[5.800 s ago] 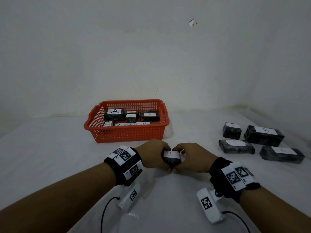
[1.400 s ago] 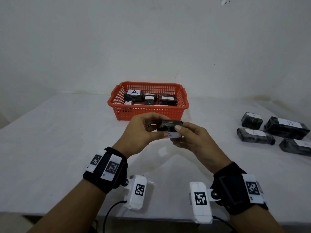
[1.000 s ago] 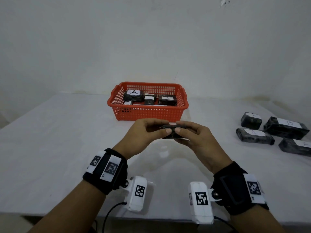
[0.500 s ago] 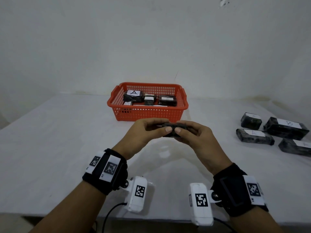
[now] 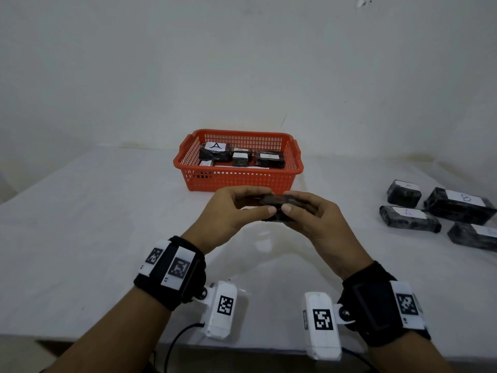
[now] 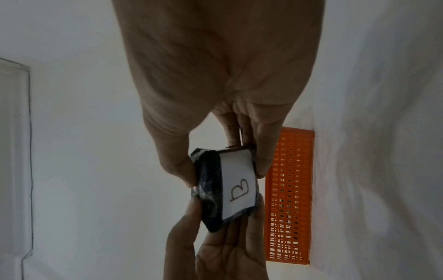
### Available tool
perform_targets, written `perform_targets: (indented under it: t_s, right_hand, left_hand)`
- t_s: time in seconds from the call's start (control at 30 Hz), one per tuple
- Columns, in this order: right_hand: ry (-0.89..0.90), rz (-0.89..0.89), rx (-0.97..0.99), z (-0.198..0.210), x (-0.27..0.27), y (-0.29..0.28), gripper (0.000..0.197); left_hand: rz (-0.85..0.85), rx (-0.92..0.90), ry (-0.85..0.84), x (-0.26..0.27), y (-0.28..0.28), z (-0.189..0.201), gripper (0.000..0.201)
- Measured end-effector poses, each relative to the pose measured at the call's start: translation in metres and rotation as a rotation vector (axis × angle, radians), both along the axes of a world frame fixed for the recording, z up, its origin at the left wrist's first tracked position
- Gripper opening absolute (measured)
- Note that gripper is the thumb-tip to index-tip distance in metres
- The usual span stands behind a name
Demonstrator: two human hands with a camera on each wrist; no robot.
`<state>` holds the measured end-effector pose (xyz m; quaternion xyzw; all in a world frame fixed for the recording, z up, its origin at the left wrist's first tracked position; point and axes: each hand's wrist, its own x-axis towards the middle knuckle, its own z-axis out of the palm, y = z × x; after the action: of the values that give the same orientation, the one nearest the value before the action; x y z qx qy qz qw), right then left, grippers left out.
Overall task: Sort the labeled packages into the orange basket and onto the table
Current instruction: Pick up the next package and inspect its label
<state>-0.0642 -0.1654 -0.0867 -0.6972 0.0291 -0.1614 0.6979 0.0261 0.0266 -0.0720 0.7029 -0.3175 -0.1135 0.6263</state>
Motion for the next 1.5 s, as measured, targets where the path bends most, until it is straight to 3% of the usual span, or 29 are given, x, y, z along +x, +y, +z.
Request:
perform_targets:
  t_s: [0.13,0.27,0.4,0.53,0.73,0.93,1.03,1.17,1.3,1.5]
  right_hand:
    - [-0.003,-0.020,-0.009,0.001,0.000,-0.001,0.037]
    - [-0.004,0.005,-0.011,0.000,-0.002,-0.001,0.052]
    - [-0.011,-0.018,-0.063,0.003,-0.005,-0.002,0.045]
    - [-0.018,0.003,-0.020,0.002,-0.005,-0.004,0.051]
    - [0.006,0.003,0.077,0.004,-0.003,-0.004,0.032]
    - [0.068,0.006,0.062,0.002,-0.002,-0.001,0.031]
    - [0.029,-0.045,-0.036,-0.001,-0.002,-0.002,0.033]
    - [0.012,-0.027,-0.025,0.000,-0.003,-0.001,0.032]
    - [0.028,-0.036,-0.059,0.001,-0.001,0.003,0.023]
    - [0.035,-0.020,-0.027,-0.001,-0.001,0.004,0.027]
  left_hand:
    - [-0.026,-0.006,0.031,-0.003,0.000,0.002,0.054]
    - [-0.011,-0.009,0.042,0.000,-0.001,-0.001,0.043]
    - [-0.067,0.031,0.066,0.001,0.000,-0.002,0.050]
    - [-0.071,0.047,0.064,0.003,0.000,-0.002,0.046]
    - [-0.074,-0.009,0.098,0.004,0.000,-0.003,0.052]
    - [-0.079,-0.007,0.034,0.001,-0.003,-0.005,0.064]
    - [-0.058,0.000,0.055,-0.001,-0.004,-0.003,0.056]
    - [0.023,0.010,0.000,0.002,-0.004,-0.005,0.036]
    - [0.034,0.012,-0.027,0.001,-0.005,-0.008,0.035]
    - [0.031,-0.055,0.043,-0.002,-0.005,-0.010,0.029]
